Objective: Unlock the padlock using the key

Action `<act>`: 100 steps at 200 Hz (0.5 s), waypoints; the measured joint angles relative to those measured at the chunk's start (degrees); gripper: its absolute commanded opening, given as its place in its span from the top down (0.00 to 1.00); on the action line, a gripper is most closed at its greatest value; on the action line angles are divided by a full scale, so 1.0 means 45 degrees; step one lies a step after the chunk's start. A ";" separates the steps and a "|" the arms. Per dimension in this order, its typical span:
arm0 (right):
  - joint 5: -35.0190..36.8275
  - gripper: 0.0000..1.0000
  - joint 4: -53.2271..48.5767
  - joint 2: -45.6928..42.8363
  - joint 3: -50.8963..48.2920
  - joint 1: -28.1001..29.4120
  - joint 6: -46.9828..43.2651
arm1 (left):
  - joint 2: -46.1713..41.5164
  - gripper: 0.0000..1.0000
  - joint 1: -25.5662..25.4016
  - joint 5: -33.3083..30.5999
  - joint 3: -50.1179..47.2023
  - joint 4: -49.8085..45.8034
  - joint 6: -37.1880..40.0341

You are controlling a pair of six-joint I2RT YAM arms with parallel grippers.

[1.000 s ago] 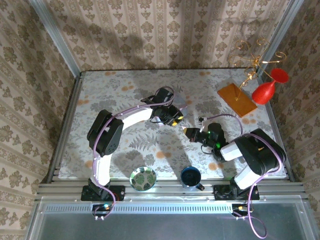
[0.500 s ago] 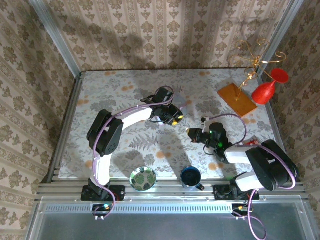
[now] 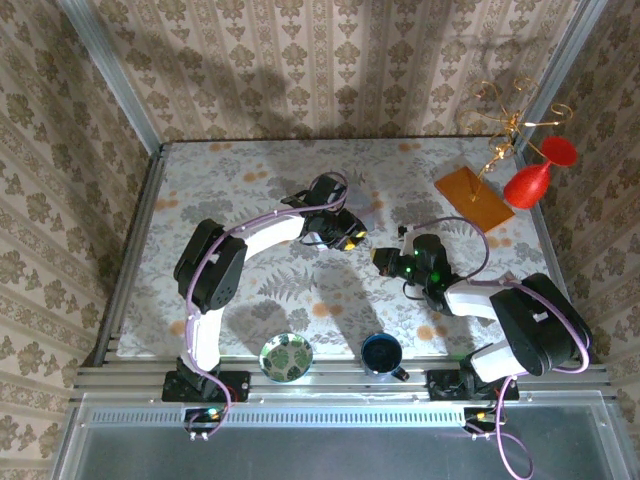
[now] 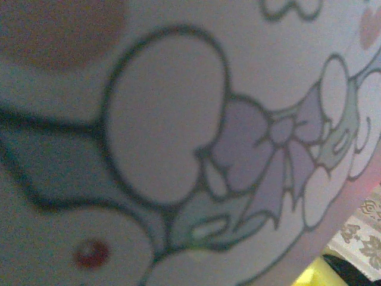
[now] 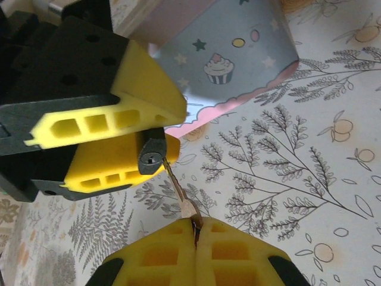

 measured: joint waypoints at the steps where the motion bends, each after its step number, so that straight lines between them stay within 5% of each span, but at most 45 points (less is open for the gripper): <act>1: 0.0010 1.00 -0.0019 0.0000 0.0000 0.0005 0.0000 | 0.0000 1.00 0.0000 0.0000 0.0000 0.0000 0.0000; 100: 0.0248 1.00 -0.0476 0.0000 0.0010 0.0408 0.0131 | 0.0029 1.00 -0.0010 -0.0010 0.0005 0.0063 0.0000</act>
